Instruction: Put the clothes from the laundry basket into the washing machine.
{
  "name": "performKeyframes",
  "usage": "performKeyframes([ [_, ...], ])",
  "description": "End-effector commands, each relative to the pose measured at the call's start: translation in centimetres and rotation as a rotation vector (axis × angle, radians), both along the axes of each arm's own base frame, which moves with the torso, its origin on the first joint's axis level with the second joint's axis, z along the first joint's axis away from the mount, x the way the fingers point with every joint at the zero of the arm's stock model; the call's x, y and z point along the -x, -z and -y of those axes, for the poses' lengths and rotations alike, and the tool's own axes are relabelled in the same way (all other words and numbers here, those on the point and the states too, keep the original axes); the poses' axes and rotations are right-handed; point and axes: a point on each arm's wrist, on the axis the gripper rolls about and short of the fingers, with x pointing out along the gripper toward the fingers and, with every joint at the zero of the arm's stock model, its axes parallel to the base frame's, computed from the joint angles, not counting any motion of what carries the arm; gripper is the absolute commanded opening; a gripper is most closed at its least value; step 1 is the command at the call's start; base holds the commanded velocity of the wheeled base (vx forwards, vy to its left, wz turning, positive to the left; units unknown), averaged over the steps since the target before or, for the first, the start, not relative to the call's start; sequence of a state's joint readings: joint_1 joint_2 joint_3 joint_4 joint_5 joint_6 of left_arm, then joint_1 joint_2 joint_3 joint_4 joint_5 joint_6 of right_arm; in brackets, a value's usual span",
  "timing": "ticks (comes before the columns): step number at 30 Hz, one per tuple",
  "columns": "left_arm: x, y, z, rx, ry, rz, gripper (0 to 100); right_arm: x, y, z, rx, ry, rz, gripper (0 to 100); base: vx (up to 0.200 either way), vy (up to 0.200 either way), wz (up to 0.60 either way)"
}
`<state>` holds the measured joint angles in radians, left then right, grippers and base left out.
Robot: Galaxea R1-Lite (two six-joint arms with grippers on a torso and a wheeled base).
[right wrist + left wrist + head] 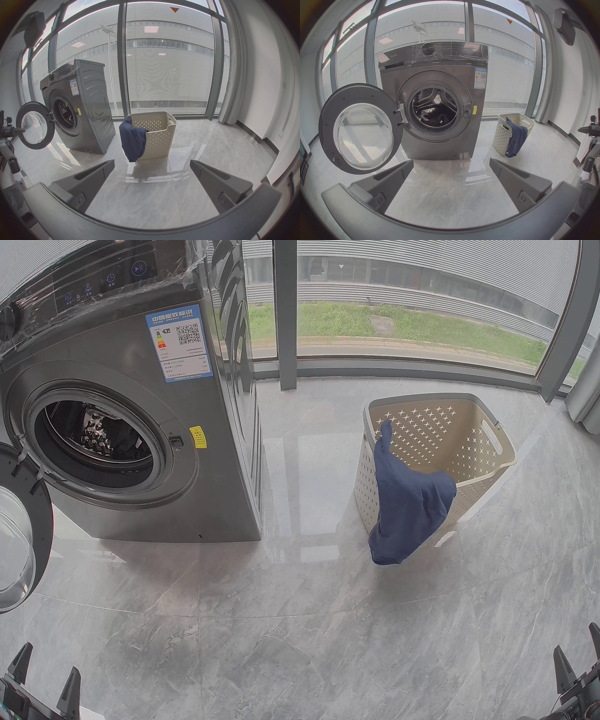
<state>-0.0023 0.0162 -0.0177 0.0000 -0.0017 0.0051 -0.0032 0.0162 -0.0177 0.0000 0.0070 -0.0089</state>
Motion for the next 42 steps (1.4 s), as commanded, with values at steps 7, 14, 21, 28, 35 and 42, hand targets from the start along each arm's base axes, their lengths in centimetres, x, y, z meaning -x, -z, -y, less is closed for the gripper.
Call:
performKeyframes([
  [7,-0.01,0.53,0.00,-0.001,-0.003,-0.001,100,-0.09,0.46,0.00,0.000,-0.001,-0.012,100,0.000,0.000,0.00],
  [14,-0.01,0.53,0.00,-0.001,-0.003,-0.001,100,-0.08,0.46,0.00,0.000,-0.001,-0.011,100,0.000,-0.143,0.00],
  [21,-0.01,0.53,0.00,-0.003,-0.003,-0.001,100,-0.08,0.46,0.00,0.000,0.001,-0.011,100,0.000,-0.200,0.00],
  [28,-0.01,0.53,0.00,-0.001,-0.003,-0.001,100,-0.09,0.46,0.00,0.000,-0.001,-0.012,100,0.000,-0.086,0.00],
  [35,-0.01,0.53,0.00,-0.003,-0.003,-0.001,100,-0.09,0.46,0.00,0.000,-0.001,-0.012,100,0.143,0.000,0.00],
  [42,-0.01,0.53,0.00,-0.003,-0.003,-0.001,100,-0.09,0.46,0.00,0.000,-0.001,-0.012,100,0.200,0.000,0.00],
])
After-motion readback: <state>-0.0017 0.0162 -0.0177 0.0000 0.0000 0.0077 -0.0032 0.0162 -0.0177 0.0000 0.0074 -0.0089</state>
